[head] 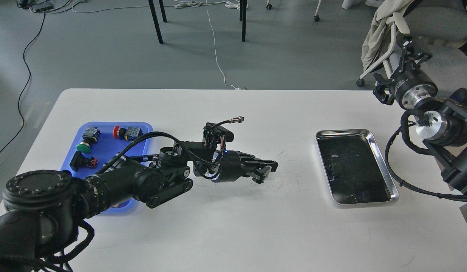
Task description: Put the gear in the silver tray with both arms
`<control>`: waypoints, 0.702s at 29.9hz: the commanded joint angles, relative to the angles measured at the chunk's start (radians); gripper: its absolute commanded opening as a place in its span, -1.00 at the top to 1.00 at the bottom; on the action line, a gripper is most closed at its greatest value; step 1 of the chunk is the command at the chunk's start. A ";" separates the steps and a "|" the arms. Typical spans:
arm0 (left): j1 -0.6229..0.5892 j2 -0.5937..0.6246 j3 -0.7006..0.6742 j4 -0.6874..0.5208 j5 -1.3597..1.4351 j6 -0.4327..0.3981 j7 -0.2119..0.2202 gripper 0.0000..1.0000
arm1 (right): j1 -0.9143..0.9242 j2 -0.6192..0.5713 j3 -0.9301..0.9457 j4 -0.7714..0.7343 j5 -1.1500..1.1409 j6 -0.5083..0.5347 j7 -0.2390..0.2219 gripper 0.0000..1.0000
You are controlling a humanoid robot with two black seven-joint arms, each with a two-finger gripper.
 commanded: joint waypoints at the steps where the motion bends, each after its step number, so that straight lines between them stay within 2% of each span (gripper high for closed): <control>1: 0.000 0.000 0.000 0.019 0.000 0.000 0.000 0.81 | 0.000 0.000 -0.001 0.000 0.000 0.001 0.000 -0.98; 21: 0.028 0.000 0.000 0.067 -0.008 0.003 0.000 0.78 | -0.016 -0.002 -0.005 -0.003 -0.003 0.008 0.000 -0.98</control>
